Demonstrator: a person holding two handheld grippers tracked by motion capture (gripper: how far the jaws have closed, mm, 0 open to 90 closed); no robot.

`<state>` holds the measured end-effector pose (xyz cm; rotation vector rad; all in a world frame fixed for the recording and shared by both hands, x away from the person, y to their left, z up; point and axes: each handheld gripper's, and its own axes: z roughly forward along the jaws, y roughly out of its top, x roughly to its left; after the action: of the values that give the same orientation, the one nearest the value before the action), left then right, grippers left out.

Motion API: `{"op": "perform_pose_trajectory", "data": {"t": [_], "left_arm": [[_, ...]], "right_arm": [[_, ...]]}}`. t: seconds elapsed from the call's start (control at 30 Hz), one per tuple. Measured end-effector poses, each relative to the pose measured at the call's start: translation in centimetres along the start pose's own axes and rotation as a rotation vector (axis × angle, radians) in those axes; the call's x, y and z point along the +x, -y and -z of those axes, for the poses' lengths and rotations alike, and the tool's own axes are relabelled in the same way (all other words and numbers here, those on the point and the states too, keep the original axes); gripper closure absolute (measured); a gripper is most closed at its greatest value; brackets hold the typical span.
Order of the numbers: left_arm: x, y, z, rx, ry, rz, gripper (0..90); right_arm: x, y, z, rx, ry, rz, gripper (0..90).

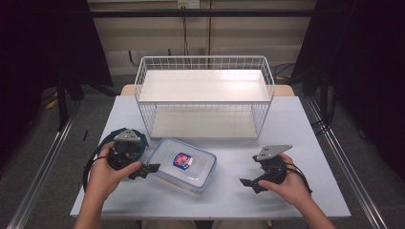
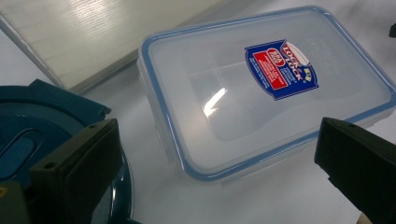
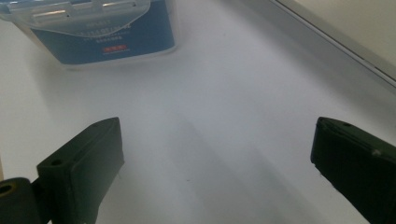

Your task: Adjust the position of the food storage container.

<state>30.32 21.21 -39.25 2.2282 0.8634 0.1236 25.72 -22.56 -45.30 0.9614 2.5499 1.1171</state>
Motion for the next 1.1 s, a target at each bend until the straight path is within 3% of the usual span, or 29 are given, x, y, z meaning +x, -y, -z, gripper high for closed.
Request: {"op": "perform_pose_trajectory", "data": {"t": [0.33, 0.4, 0.47, 0.57, 0.67, 0.77, 0.8, 0.83, 0.9, 0.97, 1.03, 1.1], "left_arm": [[-0.3, 0.8, 0.0, 0.023, 0.006, -0.014, 1.5], [-0.3, 1.0, 0.0, 0.010, 0.010, -0.017, 0.7], [-0.5, 1.2, 0.0, 0.005, 0.001, -0.015, 0.1], [-0.8, 1.4, -0.1, 0.015, -0.062, -0.022, 0.0], [-1.0, 1.6, 0.0, 0.019, -0.072, -0.026, 1.1], [-0.9, 1.6, 0.4, -0.007, -0.051, -0.032, 14.2], [-0.9, 1.6, 0.4, -0.007, -0.051, -0.032, 19.5], [-1.0, 1.6, 0.5, -0.005, -0.025, -0.050, 27.1], [-1.1, 1.5, 0.5, 0.013, -0.014, -0.040, 34.0], [-0.9, 1.6, 0.6, 0.026, -0.024, -0.044, 53.1], [-0.6, 1.7, 0.8, 0.025, -0.024, -0.018, 62.1], [-0.3, 1.8, 1.2, -0.005, -0.051, 0.036, 72.4]], "right_arm": [[0.3, -0.4, -0.5, 0.008, -0.018, 0.021, 2.6], [0.4, -0.6, -0.6, 0.007, -0.024, 0.026, 2.6], [0.4, -0.7, -0.8, 0.006, -0.034, 0.035, 2.8], [0.4, -0.9, -0.9, 0.006, -0.040, 0.033, 2.9], [0.4, -1.1, -1.1, 0.004, -0.045, 0.037, 3.1], [0.4, -1.1, -1.2, 0.000, -0.048, 0.044, 3.3], [0.4, -1.1, -1.2, 0.000, -0.048, 0.044, 3.3], [0.4, -1.2, -1.2, -0.001, -0.054, 0.052, 3.4], [0.4, -1.2, -1.3, -0.002, -0.058, 0.047, 3.4], [0.5, -1.2, -1.3, -0.003, -0.061, 0.050, 3.5], [0.5, -1.2, -1.2, 0.002, -0.059, 0.049, 3.5], [0.6, -1.2, -1.2, 0.002, -0.060, 0.052, 3.5]]}}
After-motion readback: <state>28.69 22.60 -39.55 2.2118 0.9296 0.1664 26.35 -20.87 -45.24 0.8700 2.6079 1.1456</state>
